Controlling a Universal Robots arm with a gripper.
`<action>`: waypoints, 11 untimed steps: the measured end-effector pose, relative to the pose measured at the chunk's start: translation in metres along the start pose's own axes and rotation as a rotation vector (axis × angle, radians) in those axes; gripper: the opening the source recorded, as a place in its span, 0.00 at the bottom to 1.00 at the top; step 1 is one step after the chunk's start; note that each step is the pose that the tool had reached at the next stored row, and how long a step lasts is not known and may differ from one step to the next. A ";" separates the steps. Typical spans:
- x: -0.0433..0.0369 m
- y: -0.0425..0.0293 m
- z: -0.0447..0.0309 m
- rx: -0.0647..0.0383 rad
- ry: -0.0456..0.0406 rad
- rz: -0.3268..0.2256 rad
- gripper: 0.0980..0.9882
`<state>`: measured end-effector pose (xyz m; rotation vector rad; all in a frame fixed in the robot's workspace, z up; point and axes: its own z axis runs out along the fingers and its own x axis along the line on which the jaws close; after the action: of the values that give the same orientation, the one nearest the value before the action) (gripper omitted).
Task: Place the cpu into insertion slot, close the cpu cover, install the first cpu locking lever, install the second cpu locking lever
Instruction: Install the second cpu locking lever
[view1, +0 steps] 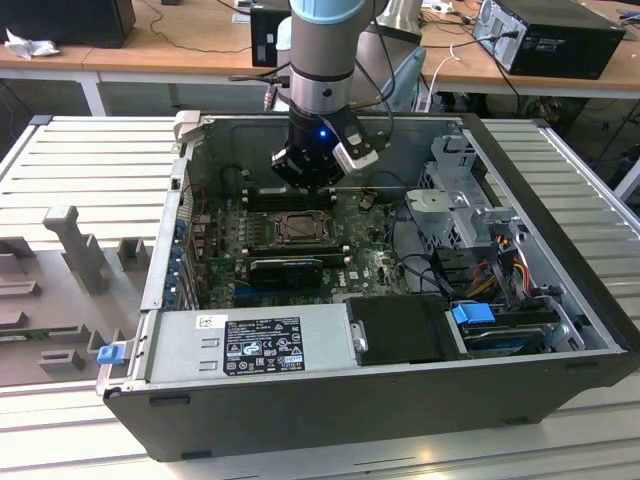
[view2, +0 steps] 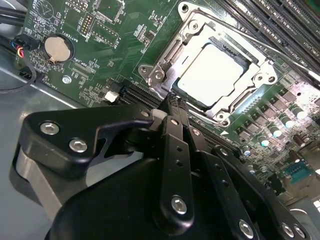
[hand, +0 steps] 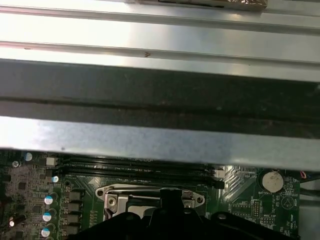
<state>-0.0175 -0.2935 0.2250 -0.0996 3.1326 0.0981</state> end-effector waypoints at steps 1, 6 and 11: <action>0.0000 -0.0004 0.0000 0.000 0.0000 0.000 0.01; 0.0001 -0.0022 -0.0001 0.000 0.0000 0.000 0.01; 0.0000 -0.0035 -0.0002 0.000 0.0000 0.000 0.01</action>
<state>-0.0172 -0.2970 0.2249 -0.0995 3.1325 0.0982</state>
